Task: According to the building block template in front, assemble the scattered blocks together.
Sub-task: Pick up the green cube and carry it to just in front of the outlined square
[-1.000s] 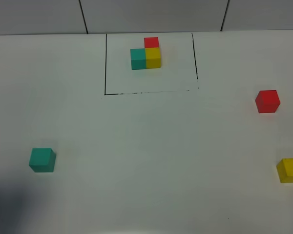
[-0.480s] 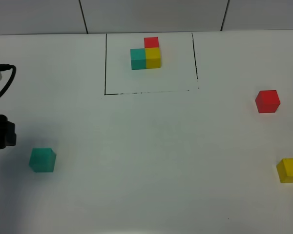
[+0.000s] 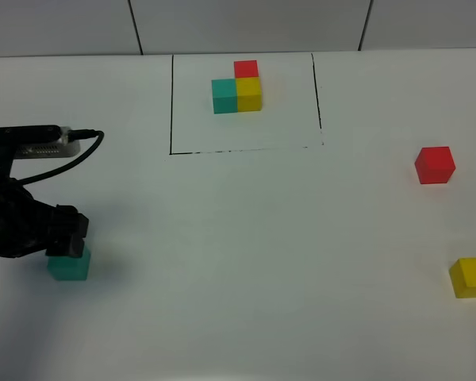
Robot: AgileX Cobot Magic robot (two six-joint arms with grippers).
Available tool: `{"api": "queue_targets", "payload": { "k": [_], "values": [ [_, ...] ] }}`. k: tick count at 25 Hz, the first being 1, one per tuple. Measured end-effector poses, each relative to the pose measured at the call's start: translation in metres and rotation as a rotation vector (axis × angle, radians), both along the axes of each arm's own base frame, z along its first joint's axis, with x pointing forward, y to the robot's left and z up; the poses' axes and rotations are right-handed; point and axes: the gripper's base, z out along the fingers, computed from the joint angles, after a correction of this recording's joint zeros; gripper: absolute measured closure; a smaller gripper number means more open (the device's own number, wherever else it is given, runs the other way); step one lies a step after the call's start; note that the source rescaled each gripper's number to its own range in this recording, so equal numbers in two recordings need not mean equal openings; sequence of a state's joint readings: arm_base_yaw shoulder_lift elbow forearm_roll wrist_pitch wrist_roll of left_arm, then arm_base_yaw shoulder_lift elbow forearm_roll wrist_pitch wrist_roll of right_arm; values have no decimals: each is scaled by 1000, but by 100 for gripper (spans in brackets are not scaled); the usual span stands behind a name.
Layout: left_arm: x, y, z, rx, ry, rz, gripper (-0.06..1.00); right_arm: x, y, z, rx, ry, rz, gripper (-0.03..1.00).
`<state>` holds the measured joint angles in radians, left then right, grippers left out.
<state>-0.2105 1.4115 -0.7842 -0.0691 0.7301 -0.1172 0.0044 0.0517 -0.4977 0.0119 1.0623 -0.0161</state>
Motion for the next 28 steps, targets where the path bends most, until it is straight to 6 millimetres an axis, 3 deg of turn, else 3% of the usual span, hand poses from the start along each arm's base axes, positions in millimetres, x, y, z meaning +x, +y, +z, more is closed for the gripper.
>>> {"api": "queue_targets", "payload": {
  "k": [11, 28],
  "values": [
    [7, 3, -14, 73, 23, 72, 15, 0, 0, 0, -1, 0, 0, 24],
    [32, -4, -69, 68, 76, 81, 15, 0, 0, 0, -1, 0, 0, 24]
  ]
}}
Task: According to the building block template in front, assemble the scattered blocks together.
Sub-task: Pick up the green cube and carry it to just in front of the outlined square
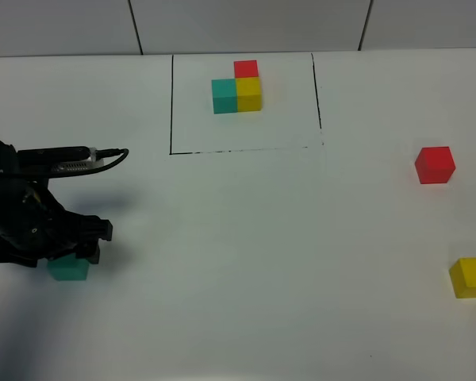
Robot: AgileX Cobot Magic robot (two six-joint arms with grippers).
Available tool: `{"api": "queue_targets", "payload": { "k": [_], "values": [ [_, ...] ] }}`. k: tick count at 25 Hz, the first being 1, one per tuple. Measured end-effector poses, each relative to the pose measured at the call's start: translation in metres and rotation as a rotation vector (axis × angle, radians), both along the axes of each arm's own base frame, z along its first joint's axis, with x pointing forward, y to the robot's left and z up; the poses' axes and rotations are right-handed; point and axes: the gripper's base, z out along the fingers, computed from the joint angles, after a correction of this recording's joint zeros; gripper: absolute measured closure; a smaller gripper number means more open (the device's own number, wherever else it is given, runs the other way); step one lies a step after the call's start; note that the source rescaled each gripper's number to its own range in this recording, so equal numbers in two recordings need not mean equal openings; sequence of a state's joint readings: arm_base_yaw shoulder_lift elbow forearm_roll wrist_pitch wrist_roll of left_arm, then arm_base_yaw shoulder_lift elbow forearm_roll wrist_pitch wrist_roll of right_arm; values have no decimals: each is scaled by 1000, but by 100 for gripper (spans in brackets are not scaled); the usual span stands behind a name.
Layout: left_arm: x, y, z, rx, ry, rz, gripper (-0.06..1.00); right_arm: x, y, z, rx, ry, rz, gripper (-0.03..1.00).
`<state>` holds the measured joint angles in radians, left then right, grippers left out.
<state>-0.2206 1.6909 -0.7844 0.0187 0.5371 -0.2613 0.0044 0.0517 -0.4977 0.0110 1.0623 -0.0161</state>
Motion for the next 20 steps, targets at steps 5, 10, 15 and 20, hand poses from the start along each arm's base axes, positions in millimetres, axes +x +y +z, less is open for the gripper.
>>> {"api": "queue_targets", "payload": {
  "k": [5, 10, 15, 20],
  "values": [
    [4, -1, -16, 4, 26, 2, 15, 0, 0, 0, 0, 0, 0, 24],
    [6, -2, -25, 3, 34, 5, 15, 0, 0, 0, 0, 0, 0, 24],
    [6, -2, -25, -1, 38, 11, 24, 0, 0, 0, 0, 0, 0, 24],
    [5, -2, -25, -6, 47, 20, 80, 0, 0, 0, 0, 0, 0, 24]
  ]
}}
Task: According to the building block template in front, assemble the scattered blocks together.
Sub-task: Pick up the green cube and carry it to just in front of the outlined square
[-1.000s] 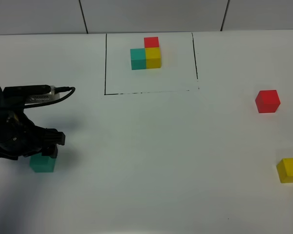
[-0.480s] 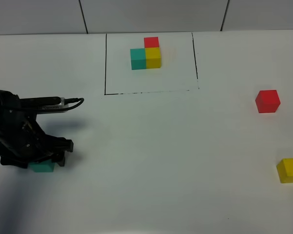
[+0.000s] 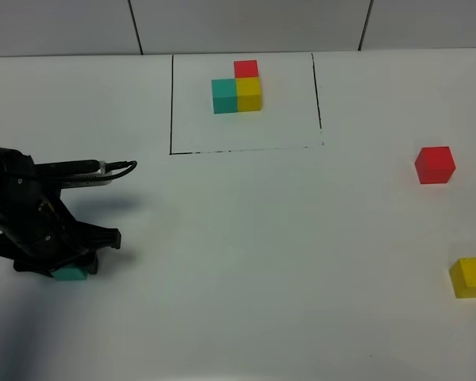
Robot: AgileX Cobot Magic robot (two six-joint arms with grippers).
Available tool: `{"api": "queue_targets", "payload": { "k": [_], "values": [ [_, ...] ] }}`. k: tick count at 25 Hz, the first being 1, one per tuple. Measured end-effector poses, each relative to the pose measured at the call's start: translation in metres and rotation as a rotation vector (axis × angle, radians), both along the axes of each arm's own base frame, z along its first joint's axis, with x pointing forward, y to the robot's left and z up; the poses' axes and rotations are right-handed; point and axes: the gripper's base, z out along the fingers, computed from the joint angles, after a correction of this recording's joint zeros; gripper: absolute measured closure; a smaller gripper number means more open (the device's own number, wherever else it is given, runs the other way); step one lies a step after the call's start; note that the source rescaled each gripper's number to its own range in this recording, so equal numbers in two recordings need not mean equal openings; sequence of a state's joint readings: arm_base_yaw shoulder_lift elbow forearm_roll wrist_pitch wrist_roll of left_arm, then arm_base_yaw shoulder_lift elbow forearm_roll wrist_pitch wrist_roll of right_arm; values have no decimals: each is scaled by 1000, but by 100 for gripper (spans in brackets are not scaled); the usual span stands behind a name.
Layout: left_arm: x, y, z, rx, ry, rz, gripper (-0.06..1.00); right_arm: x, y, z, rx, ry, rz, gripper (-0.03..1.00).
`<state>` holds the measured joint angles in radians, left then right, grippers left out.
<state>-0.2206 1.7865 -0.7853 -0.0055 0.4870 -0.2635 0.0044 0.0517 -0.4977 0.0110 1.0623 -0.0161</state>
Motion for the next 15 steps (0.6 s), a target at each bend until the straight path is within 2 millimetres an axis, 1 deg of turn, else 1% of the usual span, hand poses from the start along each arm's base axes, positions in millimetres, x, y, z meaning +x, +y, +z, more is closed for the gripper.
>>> {"api": "queue_targets", "payload": {
  "k": [1, 9, 13, 15],
  "values": [
    [0, 0, 0, 1, 2, 0, 94, 0, 0, 0, 0, 0, 0, 24],
    [0, 0, 1, 1, 2, -15, 94, 0, 0, 0, 0, 0, 0, 24],
    [10, -3, 14, 4, -10, -126, 94, 0, 0, 0, 0, 0, 0, 24],
    [17, -8, 24, 3, -20, -203, 94, 0, 0, 0, 0, 0, 0, 24]
  ]
}}
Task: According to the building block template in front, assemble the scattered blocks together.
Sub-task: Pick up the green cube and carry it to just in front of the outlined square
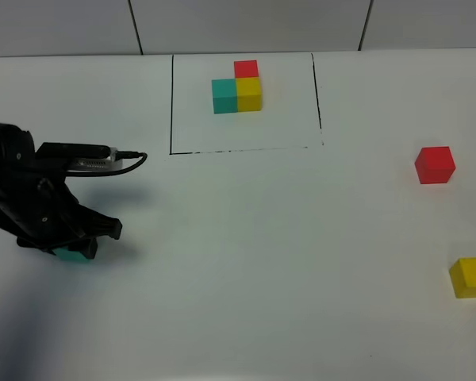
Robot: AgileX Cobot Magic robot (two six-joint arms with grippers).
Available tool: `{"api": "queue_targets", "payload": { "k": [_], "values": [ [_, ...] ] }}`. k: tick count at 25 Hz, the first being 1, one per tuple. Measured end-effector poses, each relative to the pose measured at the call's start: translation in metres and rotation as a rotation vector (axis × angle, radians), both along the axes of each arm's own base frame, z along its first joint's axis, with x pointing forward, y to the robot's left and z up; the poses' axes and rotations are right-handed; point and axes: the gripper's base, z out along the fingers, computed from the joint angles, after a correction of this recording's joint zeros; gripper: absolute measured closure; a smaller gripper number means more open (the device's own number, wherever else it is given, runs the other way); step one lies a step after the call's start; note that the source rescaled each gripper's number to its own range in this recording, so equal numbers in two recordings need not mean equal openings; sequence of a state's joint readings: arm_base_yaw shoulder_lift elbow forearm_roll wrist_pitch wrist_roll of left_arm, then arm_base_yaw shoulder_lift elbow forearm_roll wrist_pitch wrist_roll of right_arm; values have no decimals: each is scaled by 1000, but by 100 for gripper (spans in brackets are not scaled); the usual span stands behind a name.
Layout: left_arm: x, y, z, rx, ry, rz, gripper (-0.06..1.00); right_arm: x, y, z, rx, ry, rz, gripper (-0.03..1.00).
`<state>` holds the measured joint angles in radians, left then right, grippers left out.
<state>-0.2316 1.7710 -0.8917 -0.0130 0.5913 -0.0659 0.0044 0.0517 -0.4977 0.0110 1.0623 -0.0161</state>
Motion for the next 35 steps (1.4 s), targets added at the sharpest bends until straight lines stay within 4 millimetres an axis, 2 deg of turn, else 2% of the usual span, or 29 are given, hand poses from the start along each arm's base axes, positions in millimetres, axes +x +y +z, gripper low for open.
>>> {"api": "queue_targets", "payload": {
  "k": [4, 8, 12, 17, 22, 28, 35],
  "values": [
    [16, -22, 20, -12, -49, -187, 94, 0, 0, 0, 0, 0, 0, 24],
    [30, -59, 35, -3, -39, -416, 94, 0, 0, 0, 0, 0, 0, 24],
    [40, -101, 36, 15, 16, -660, 94, 0, 0, 0, 0, 0, 0, 24],
    [45, -150, 27, 29, 68, -945, 94, 0, 0, 0, 0, 0, 0, 24],
    [53, -191, 23, 32, 50, -1137, 94, 0, 0, 0, 0, 0, 0, 24],
    [57, -220, 22, 36, 85, -1260, 94, 0, 0, 0, 0, 0, 0, 24],
    [55, -228, 17, 38, 91, -1351, 94, 0, 0, 0, 0, 0, 0, 24]
  ]
}}
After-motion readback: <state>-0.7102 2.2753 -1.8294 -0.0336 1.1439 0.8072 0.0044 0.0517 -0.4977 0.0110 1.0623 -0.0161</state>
